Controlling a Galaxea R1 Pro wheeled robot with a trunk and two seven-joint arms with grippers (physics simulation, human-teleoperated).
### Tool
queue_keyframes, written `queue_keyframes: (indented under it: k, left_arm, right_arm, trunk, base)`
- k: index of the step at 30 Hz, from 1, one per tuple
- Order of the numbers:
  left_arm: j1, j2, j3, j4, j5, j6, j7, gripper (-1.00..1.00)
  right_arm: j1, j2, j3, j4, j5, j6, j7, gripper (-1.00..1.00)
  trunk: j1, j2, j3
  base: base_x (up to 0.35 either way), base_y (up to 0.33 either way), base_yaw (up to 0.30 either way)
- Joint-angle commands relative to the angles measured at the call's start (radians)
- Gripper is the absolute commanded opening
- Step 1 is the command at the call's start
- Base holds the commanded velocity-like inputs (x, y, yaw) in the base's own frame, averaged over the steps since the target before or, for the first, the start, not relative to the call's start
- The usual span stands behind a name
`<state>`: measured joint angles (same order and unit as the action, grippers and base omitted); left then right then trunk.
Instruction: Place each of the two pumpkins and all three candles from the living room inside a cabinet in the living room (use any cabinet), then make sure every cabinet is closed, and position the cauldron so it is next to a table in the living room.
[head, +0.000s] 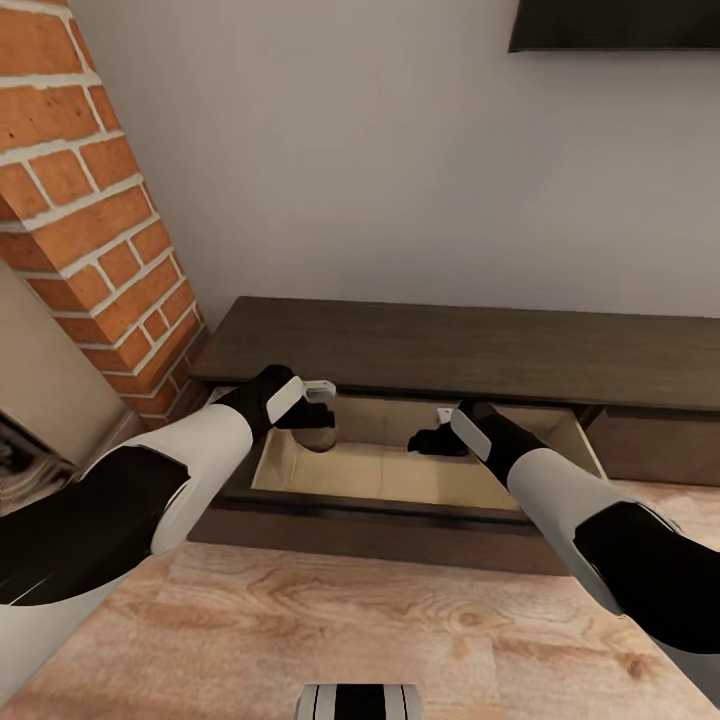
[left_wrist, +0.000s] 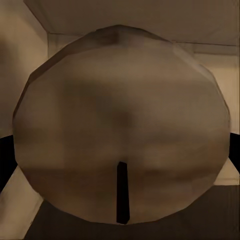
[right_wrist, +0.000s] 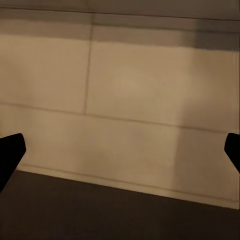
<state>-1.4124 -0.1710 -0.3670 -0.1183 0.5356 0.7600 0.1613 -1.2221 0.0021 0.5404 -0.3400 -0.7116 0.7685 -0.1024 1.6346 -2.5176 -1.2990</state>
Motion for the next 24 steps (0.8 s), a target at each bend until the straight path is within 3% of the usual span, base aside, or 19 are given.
queue_keyframes:
  k: [1,12,24]
  left_arm:
    - [0.000,0.000,-0.004,-0.001,0.010,0.004,0.007,-1.00]
    - [0.000,-0.004,-0.005,-0.001,0.010,0.004,0.006,-1.00]
    - [0.000,-0.004,-0.006,-0.001,0.010,0.004,0.006,-1.00]
  right_arm:
    - [-0.001,-0.001,0.006,-0.002,-0.011,0.003,-0.010,1.00]
    - [-0.001,-0.001,0.005,0.011,-0.012,0.004,-0.013,1.00]
    - [-0.001,-0.001,0.006,0.016,-0.012,0.003,-0.013,1.00]
  trunk:
    - [0.000,0.000,-0.002]
    - [0.000,0.000,-0.010]
    - [0.000,0.000,-0.022]
  base:
    - [0.108,0.000,0.126]
    - [0.016,0.000,0.027]
    - [0.000,0.000,-0.075]
